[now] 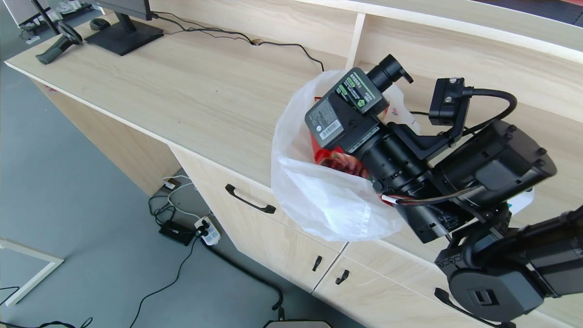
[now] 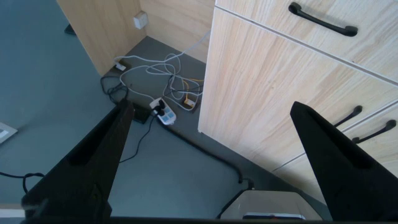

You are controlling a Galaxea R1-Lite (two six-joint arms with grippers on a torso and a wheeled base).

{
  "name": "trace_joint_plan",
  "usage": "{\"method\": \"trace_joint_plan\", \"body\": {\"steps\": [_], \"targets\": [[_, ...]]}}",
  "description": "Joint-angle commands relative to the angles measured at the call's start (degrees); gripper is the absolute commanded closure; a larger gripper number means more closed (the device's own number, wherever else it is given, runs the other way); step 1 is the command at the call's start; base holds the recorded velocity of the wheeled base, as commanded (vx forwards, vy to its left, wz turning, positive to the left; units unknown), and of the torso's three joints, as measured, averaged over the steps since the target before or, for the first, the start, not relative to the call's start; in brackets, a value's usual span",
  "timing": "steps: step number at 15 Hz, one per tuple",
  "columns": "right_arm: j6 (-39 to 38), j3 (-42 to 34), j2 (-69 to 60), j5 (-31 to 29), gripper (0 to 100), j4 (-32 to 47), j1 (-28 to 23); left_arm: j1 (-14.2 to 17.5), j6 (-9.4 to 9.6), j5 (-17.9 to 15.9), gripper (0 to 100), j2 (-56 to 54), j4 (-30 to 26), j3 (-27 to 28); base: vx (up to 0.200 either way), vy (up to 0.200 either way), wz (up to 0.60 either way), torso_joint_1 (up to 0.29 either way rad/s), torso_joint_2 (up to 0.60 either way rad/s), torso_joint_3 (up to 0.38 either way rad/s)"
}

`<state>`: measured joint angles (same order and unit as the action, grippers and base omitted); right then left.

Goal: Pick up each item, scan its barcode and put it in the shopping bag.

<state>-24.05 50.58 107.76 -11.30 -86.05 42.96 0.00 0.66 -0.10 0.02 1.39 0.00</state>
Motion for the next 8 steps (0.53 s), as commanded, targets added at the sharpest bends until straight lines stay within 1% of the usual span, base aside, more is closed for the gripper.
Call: {"method": "trace_joint_plan", "body": {"steps": [1, 3, 4, 8], "targets": [[-0.3, 1.2, 2.7, 0.0, 100, 0.0, -0.8, 0.0, 0.04, 0.0, 0, 0.0, 0.0, 0.0, 0.000, 0.000, 0.00, 0.000, 0.00, 0.000], [-1.1, 1.2, 3.1, 0.1, 100, 0.0, -2.4, 0.0, 0.04, 0.0, 0, 0.0, 0.0, 0.0, 0.000, 0.000, 0.00, 0.000, 0.00, 0.000], [-1.5, 0.9, 3.1, 0.1, 0, 0.0, -2.7, 0.0, 0.04, 0.0, 0, 0.0, 0.0, 0.0, 0.000, 0.000, 0.00, 0.000, 0.00, 0.000], [-1.8, 1.0, 3.2, 0.1, 0, -0.1, -3.0, 0.0, 0.13, 0.0, 0, 0.0, 0.0, 0.0, 0.000, 0.000, 0.00, 0.000, 0.00, 0.000]]}}
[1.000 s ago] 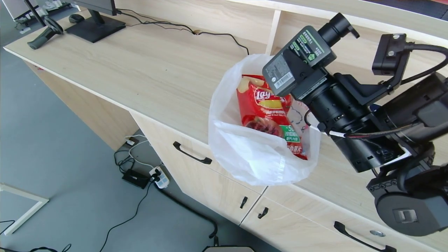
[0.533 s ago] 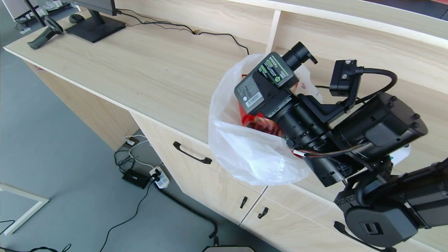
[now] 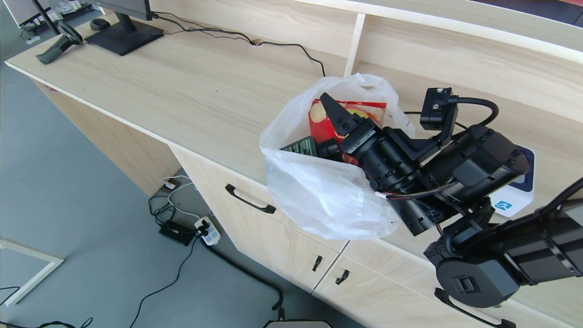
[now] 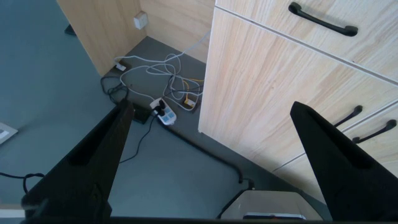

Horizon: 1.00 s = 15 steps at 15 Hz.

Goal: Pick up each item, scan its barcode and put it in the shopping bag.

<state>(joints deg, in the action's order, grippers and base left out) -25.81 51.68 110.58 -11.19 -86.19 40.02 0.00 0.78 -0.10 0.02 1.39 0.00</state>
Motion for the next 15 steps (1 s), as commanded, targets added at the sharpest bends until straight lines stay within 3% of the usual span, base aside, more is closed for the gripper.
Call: {"method": "trace_joint_plan", "body": {"steps": [1, 7, 8, 9, 11, 15], "targets": [[0.1, 0.2, 0.3, -0.1, 0, 0.1, 0.0, 0.0, 0.01, 0.0, 0, 0.0, 0.0, 0.0, 0.000, 0.000, 0.00, 0.000, 0.00, 0.000], [0.9, 0.2, -0.6, -0.2, 0, 0.0, -1.6, 0.0, -0.08, 0.0, 0, 0.0, 0.0, 0.0, 0.000, 0.000, 0.00, 0.000, 0.00, 0.000], [7.7, 1.6, -1.3, -0.6, 0, 1.0, -6.4, 0.0, -0.08, 0.0, 0, 0.0, 0.0, 0.0, 0.000, 0.000, 0.00, 0.000, 0.00, 0.000], [22.1, 4.7, -1.8, 0.1, 0, 1.5, -13.1, 0.0, -0.16, 0.0, 0, 0.0, 0.0, 0.0, 0.000, 0.000, 0.00, 0.000, 0.00, 0.000], [27.6, 6.1, -5.2, 1.6, 0, 2.7, -13.4, 0.0, -0.08, 0.0, 0, 0.0, 0.0, 0.0, 0.000, 0.000, 0.00, 0.000, 0.00, 0.000], [34.6, 0.9, -15.1, -0.3, 0, 7.8, -13.7, 0.0, -0.08, 0.0, 0, 0.0, 0.0, 0.0, 0.000, 0.000, 0.00, 0.000, 0.00, 0.000]]}}
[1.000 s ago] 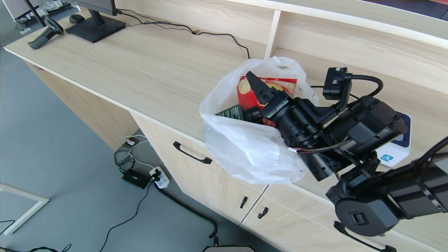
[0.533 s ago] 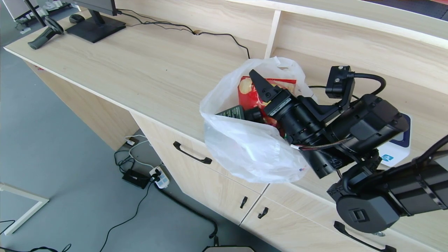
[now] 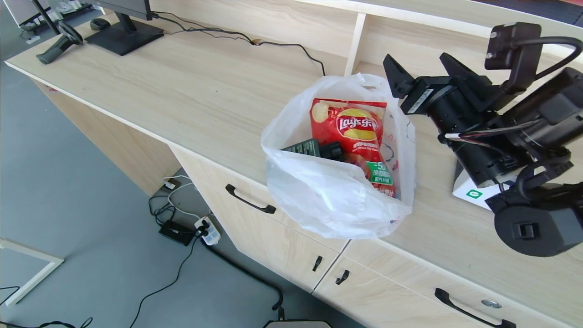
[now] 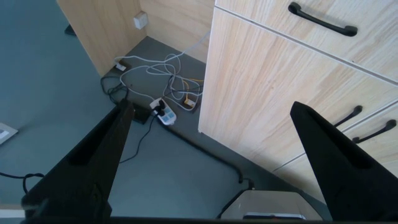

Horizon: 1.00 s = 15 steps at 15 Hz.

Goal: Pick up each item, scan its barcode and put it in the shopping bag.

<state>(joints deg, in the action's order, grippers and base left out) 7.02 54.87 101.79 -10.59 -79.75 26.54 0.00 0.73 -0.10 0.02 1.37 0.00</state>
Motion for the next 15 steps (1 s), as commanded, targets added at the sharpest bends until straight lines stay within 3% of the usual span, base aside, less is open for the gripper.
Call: {"method": "trace_joint_plan", "body": {"steps": [1, 2, 4, 6, 8, 11, 12, 13, 15], "targets": [[4.5, -9.0, -13.4, -1.6, 0, 4.8, 0.0, 0.0, 0.06, 0.0, 0, 0.0, 0.0, 0.0, 0.000, 0.000, 0.00, 0.000, 0.00, 0.000], [5.1, -12.8, -17.1, -1.8, 0, 6.5, 0.1, 0.0, 0.06, 0.0, 0, 0.0, 0.0, 0.0, 0.000, 0.000, 0.00, 0.000, 0.00, 0.000], [7.3, -27.9, -30.3, -5.2, 0, 11.5, 1.7, 0.0, 0.15, 0.0, 0, 0.0, 0.0, 0.0, 0.000, 0.000, 0.00, 0.000, 0.00, 0.000], [7.5, -42.4, -40.4, -11.6, 0, 12.0, 5.5, 0.0, 0.15, 0.0, 0, 0.0, 0.0, 0.0, 0.000, 0.000, 0.00, 0.000, 0.00, 0.000], [8.4, -54.9, -49.0, -13.8, 0, 12.3, 6.9, 0.0, 0.15, 0.0, 0, 0.0, 0.0, 0.0, 0.000, 0.000, 0.00, 0.000, 0.00, 0.000], [7.6, -54.8, -64.3, -13.8, 0, 33.3, 6.9, 0.0, 0.15, 0.0, 0, 0.0, 0.0, 0.0, 0.000, 0.000, 0.00, 0.000, 0.00, 0.000], [6.8, -54.6, -78.2, -14.4, 0, 50.7, 6.5, 0.0, 0.15, 0.0, 0, 0.0, 0.0, 0.0, 0.000, 0.000, 0.00, 0.000, 0.00, 0.000], [5.4, -54.5, -82.6, -14.4, 0, 55.9, 4.6, 0.0, 0.15, 0.0, 0, 0.0, 0.0, 0.0, 0.000, 0.000, 0.00, 0.000, 0.00, 0.000], [-1.4, -54.6, -83.2, -14.4, 0, 57.3, -2.5, 0.0, 0.24, 0.0, 0, 0.0, 0.0, 0.0, 0.000, 0.000, 0.00, 0.000, 0.00, 0.000]]}}
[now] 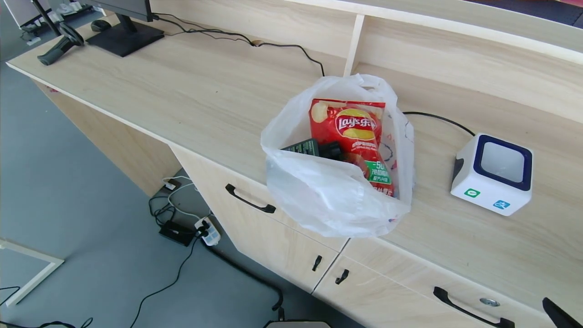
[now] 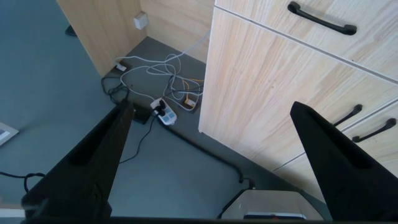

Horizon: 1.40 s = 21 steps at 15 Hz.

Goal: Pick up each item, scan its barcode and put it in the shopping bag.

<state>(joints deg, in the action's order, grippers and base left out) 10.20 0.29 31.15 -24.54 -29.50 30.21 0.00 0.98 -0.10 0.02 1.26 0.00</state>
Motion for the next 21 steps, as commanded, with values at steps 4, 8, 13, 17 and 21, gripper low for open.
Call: {"method": "trace_joint_plan", "body": {"steps": [4, 8, 13, 17, 21], "targets": [[-18.9, 1.7, -23.2, 1.6, 0, 30.2, -22.4, 0.0, -0.01, 0.0, 0, 0.0, 0.0, 0.0, 0.000, 0.000, 0.00, 0.000, 0.00, 0.000], [-8.3, 0.0, -25.7, 19.1, 0, 26.2, -22.0, 0.0, -0.01, 0.0, 0, 0.0, 0.0, 0.0, 0.000, 0.000, 0.00, 0.000, 0.00, 0.000], [-6.9, 0.1, -20.4, 18.7, 0, 26.7, -32.2, 0.0, -0.01, 0.0, 0, 0.0, 0.0, 0.0, 0.000, 0.000, 0.00, 0.000, 0.00, 0.000], [-6.2, -0.1, -25.7, 30.2, 0, 26.2, -35.8, 0.0, -0.10, 0.0, 0, 0.0, 0.1, 0.0, 0.000, 0.000, 0.00, 0.000, 0.00, 0.000], [-6.3, -0.3, -22.4, 34.6, 0, 26.6, -35.6, 0.0, -0.01, 0.0, 0, 0.0, 0.2, 0.0, 0.000, 0.000, 0.00, 0.000, 0.00, 0.000]]}}
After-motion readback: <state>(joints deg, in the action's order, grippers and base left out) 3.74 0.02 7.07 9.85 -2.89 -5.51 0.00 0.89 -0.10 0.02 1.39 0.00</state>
